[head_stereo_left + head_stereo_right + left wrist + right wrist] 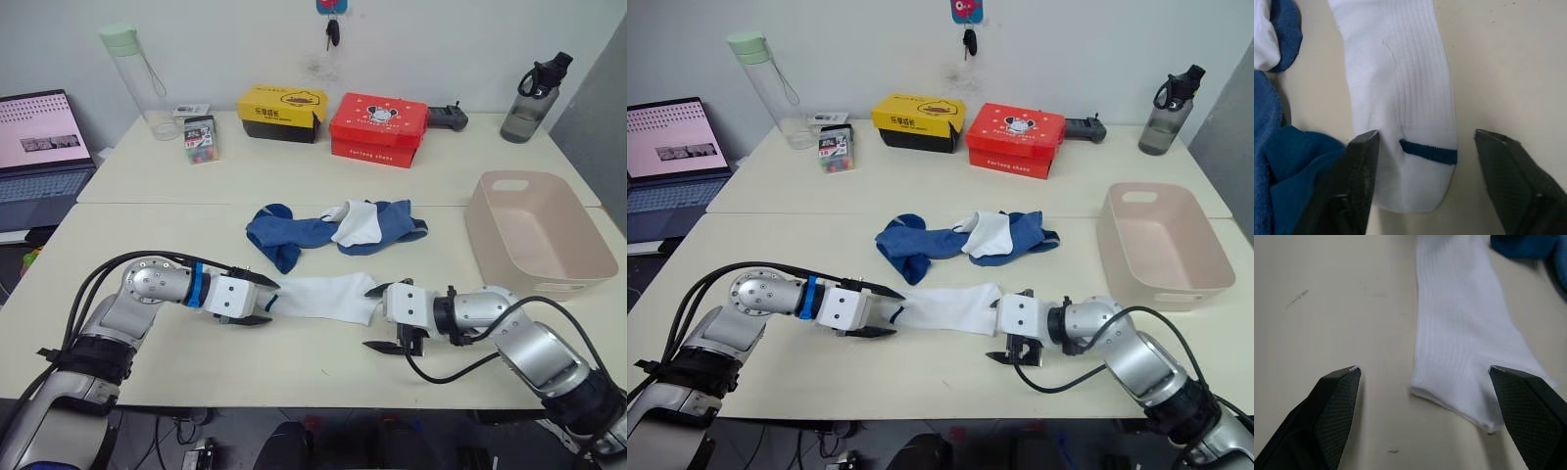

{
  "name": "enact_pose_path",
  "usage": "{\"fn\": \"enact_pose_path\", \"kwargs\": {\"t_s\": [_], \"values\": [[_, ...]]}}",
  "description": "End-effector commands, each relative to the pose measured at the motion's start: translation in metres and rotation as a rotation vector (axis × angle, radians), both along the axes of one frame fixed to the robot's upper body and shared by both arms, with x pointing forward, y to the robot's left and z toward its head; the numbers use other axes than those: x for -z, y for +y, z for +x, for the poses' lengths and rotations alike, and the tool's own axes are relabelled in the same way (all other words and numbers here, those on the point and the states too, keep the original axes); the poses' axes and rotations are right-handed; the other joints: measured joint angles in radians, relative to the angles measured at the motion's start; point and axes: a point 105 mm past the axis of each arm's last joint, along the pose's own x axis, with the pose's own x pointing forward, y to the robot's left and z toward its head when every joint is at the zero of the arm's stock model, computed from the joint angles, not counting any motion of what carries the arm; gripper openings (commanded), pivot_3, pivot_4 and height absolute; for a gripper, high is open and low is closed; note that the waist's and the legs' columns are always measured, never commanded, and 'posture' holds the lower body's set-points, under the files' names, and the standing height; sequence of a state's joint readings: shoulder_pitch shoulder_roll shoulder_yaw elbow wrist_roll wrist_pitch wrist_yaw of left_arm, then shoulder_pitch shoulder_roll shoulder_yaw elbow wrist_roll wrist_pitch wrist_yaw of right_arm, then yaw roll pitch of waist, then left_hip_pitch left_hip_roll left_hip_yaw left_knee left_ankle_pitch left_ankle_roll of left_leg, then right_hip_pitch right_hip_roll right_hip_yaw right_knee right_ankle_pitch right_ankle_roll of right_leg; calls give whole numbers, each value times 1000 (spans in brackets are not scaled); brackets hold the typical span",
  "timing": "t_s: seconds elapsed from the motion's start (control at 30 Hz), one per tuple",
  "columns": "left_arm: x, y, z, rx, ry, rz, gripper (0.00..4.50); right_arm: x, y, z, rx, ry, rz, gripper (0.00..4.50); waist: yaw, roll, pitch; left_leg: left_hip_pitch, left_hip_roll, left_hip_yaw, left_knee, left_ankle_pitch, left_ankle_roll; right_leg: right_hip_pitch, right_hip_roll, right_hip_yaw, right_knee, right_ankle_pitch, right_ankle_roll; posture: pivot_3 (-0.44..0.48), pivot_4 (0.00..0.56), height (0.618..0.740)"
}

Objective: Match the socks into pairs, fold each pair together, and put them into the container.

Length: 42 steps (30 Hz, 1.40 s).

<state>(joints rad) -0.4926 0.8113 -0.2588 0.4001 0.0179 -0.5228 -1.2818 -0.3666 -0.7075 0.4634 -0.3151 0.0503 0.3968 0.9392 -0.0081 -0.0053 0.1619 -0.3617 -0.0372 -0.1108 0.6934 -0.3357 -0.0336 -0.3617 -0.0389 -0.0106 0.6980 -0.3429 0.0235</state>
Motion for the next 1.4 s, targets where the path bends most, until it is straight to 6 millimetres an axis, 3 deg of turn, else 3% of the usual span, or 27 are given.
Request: {"fn": "enact_pose_path", "kwargs": {"t_s": [0.03,0.23,0.37,0.63,0.97,1.1,1.4], "values": [[23,4,-3,-28,93,81,1897,-6,7,8,-21,-28,2,3585,0,0,0,0,0,0,0,0,0,0,0,0,0,0,0,0,150,740],[24,1,-8,-16,125,95,38,-3,4,16,10,-3,-13,1405,1,1,-1,0,0,-1,0,0,0,0,0,0,0,0,0,0,150,740],[14,-11,-16,-65,245,-26,0,-8,10,14,16,27,30,36,-3,2,-1,0,0,-1,0,0,0,0,0,0,0,0,0,0,150,740],[-1,-4,-41,-101,481,-34,0,-18,8,-10,48,152,132,36,-14,1,0,-3,0,-1,-1,0,0,-3,0,1,-1,0,0,0,150,740],[-38,-5,-101,-104,970,-133,0,-45,-14,-77,136,515,243,36,-20,0,2,-2,0,-2,-2,-2,4,-2,-1,1,-1,0,0,0,150,740],[-44,-10,-111,-122,1106,-168,0,-46,-20,-85,202,619,238,36,-20,1,3,-2,0,-3,-2,-2,4,-1,-1,0,0,0,0,0,150,740],[-2,-16,-37,-392,1009,-226,0,-23,-24,-21,552,546,272,36,-21,0,3,-2,-2,-2,-1,-1,6,-3,0,2,1,1,1,0,150,740]]}}
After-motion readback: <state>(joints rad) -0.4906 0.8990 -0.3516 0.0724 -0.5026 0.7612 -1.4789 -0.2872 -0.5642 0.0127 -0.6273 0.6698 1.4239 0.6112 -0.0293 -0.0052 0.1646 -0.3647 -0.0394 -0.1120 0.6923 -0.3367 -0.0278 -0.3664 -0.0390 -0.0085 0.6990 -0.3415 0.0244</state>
